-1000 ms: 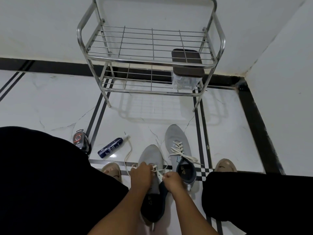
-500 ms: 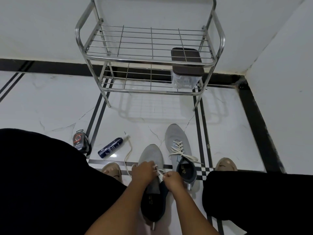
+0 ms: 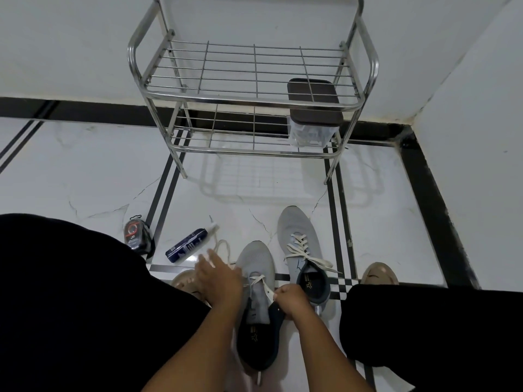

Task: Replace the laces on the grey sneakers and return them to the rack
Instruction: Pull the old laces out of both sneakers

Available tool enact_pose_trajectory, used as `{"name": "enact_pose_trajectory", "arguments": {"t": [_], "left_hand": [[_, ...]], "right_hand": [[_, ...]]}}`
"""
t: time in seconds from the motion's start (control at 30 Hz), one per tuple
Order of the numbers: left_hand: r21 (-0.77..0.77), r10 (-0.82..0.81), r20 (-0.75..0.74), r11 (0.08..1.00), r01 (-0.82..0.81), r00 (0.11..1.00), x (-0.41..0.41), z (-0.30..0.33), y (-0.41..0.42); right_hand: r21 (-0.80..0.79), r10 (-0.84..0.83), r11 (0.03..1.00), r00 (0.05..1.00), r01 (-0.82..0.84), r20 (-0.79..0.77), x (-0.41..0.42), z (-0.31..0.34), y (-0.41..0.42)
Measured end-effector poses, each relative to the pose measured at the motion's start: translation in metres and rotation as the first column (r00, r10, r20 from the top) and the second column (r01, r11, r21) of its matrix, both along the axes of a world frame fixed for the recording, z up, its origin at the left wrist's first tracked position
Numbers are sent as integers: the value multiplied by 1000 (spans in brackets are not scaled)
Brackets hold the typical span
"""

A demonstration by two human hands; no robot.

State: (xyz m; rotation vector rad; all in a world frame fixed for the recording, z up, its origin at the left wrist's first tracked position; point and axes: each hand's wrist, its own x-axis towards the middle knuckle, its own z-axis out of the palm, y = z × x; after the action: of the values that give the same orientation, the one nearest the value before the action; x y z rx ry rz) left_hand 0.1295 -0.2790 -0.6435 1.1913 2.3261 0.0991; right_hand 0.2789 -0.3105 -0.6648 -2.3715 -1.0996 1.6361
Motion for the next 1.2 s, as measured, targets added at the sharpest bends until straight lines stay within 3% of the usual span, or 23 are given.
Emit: {"name": "enact_pose_trajectory", "arguments": {"t": [0.03,0.1,0.2,0.3,0.37,0.43,0.57,0.73,0.8,0.87,0.93,1.0,1.13,1.2], "left_hand": [[-31,-153,-113,988,150,982,7,4,-7],[-152,-279,-109,953,262,954,15,4,-18],[-205,-162,127,961,185,979,16,-6,-24],[-212,-126,129,965,151,984,11,-4,-21],[-244,-125,139,957,156,982,7,-9,-19],[-254,-117,168,954,158,979,4,-13,-18],[-272,-80,235,951,145,969,-2,-18,-14],[-281,-28,280,953,110,960,-7,-24,-17],[-303,32,292,951,61,956,-11,-28,-22],[-326,60,291,944,40,955,-13,-31,-24],[-347,46,272,936,53,961,-11,-29,-22],[-362,-1,211,929,79,977,-8,-25,-19],[-403,-29,192,909,106,981,-7,-23,-17],[-400,-34,197,910,112,980,-8,-25,-16]], "right_hand": [[-3,39,999,999,-39,-8,2,1,2],[-4,73,997,997,-74,-34,3,4,5],[-58,-8,998,994,1,-110,5,8,3],[-78,2,997,994,-11,-107,7,13,3],[-34,216,976,976,-216,5,4,22,5],[30,435,894,882,-447,180,-5,30,8],[216,545,755,776,-619,318,-28,30,7],[180,677,609,624,-773,389,-31,14,7],[220,658,632,665,-743,353,-19,22,14],[272,436,834,876,-479,207,-3,21,17],[215,332,907,929,-361,161,1,21,20],[168,411,859,847,-483,336,-11,17,19],[139,602,684,661,-716,448,-37,26,10],[121,620,658,626,-743,473,-41,26,4]]}}
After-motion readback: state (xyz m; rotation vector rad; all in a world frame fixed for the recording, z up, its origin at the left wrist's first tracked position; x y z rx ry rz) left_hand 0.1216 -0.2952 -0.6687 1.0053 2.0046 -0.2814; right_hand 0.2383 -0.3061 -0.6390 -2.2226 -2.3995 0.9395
